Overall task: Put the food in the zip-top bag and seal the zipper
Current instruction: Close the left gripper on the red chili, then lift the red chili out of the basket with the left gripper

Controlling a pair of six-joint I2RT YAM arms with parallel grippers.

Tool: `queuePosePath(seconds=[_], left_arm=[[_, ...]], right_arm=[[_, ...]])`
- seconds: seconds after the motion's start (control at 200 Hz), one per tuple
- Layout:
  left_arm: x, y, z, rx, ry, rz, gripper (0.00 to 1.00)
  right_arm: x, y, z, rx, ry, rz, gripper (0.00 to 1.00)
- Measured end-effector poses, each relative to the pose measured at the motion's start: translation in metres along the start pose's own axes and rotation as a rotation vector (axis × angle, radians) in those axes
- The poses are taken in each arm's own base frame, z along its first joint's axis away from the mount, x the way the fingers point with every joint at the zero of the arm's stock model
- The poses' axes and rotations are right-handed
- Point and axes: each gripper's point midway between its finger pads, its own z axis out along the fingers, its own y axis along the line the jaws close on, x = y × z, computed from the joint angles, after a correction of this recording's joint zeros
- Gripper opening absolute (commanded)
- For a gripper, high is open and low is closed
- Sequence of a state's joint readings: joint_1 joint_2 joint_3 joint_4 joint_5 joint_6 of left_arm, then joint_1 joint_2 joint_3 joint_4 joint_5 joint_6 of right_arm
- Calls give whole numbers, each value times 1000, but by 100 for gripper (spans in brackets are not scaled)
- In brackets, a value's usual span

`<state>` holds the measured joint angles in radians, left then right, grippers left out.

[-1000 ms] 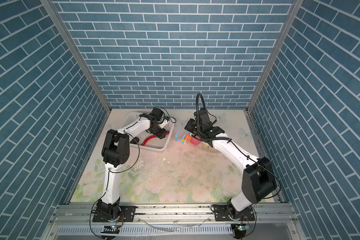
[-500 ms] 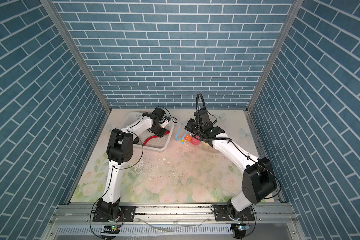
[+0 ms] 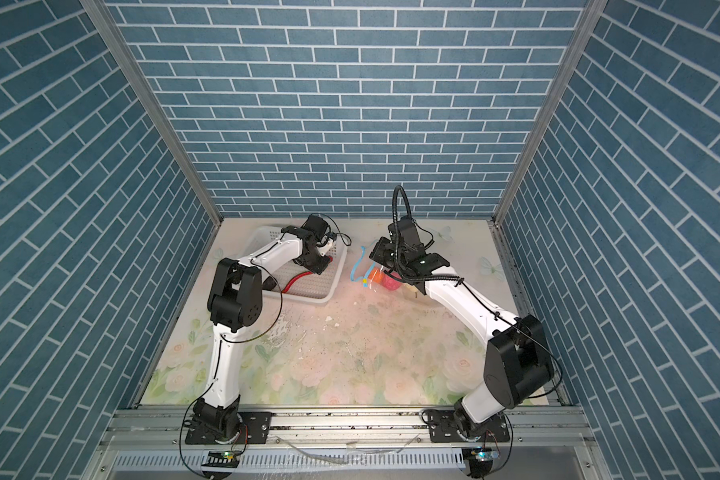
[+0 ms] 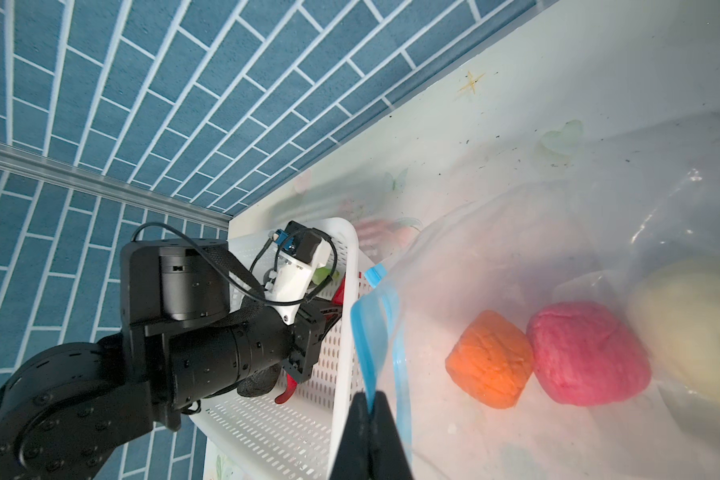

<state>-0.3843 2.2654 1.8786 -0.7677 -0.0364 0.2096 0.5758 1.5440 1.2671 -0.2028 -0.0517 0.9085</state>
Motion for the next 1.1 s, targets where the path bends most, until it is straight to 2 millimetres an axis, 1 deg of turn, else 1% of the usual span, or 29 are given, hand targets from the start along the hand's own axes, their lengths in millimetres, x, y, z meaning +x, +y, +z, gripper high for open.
queuePosePath(seconds=[0.085, 0.275, 0.47, 0.575, 0.72, 0.875, 0.975, 1.1], left_arm=[[-3, 5, -11, -23, -19, -7, 8], [-14, 16, -44, -73, -81, -27, 7], [-16, 30, -78, -143, -140, -61, 7], [-22, 42, -106, -203, -199, -101, 7], [-37, 64, -152, -302, -316, -185, 7], [-62, 83, -198, -365, -460, -296, 4], [-75, 88, -222, -356, -550, -374, 2], [-84, 84, -246, -278, -668, -464, 2]], right_arm=[[0, 0, -1, 0, -2, 0, 0], [-2, 1, -3, -3, -10, 0, 0], [-3, 1, -3, -2, -11, 0, 0], [-3, 1, -3, -2, -11, 0, 0], [-3, 1, -3, 2, -14, -1, 0], [-5, -2, -3, 16, -24, -10, 0], [-9, 0, -5, 18, -35, -16, 0], [-16, 5, -9, 14, -54, -18, 0]])
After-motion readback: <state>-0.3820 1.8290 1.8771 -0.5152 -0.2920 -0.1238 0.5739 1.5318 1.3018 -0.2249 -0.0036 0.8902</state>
